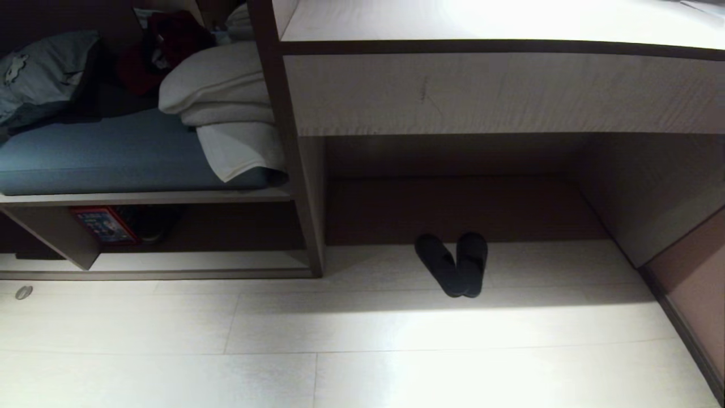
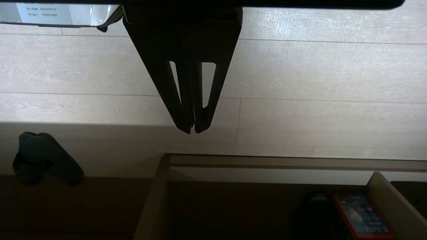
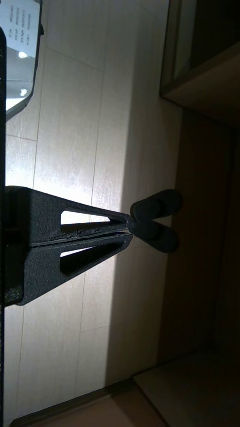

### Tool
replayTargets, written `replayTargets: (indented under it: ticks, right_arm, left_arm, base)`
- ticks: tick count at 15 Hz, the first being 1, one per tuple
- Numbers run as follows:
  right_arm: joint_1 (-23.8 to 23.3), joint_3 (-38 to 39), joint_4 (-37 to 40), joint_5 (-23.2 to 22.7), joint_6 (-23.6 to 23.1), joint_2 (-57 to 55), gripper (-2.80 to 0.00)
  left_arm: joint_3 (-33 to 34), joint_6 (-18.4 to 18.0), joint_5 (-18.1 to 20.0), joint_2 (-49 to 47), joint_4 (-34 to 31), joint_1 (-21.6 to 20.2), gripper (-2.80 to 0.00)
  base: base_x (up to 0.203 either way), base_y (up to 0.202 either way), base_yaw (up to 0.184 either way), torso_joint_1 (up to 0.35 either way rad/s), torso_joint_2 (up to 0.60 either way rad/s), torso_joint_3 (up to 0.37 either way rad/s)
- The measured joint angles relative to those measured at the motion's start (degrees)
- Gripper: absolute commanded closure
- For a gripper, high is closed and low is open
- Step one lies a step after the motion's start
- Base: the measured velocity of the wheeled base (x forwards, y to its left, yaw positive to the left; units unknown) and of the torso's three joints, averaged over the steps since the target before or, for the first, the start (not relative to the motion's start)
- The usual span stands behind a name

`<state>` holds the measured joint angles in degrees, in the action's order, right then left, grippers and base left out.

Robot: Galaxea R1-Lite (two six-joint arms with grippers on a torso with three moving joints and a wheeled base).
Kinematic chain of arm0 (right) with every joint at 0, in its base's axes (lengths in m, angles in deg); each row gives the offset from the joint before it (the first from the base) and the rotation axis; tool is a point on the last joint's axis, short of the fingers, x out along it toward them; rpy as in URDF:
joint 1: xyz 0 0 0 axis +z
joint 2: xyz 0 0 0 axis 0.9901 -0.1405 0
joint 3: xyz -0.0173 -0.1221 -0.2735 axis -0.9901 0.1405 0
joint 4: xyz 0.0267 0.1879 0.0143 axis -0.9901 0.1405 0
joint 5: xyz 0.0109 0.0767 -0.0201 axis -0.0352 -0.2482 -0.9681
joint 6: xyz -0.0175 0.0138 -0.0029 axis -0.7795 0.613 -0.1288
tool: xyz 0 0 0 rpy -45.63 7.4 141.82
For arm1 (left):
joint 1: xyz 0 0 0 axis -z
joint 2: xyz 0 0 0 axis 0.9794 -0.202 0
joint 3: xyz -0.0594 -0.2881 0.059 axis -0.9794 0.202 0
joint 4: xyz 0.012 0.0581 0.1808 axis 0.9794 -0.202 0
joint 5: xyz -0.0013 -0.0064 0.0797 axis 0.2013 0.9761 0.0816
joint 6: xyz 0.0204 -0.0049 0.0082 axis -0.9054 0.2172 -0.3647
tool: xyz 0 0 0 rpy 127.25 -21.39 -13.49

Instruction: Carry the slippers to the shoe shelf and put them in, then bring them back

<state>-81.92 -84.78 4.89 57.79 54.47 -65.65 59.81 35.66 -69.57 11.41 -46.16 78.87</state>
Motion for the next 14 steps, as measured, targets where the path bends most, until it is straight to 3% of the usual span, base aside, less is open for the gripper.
replayTargets:
  ticks: [5, 14]
  right_arm:
    - [0.0, 0.0, 0.0, 0.0, 0.0, 0.0, 0.0]
    - [0.0, 0.0, 0.0, 0.0, 0.02, 0.0, 0.0]
  left_arm:
    - [0.0, -0.02, 0.0, 0.0, 0.0, 0.0, 0.0]
    - [0.0, -0.05, 0.0, 0.0, 0.02, 0.0, 0.0]
  base:
    - [0.0, 0.0, 0.0, 0.001, 0.0, 0.188]
    - [0.0, 0.0, 0.0, 0.002, 0.0, 0.015]
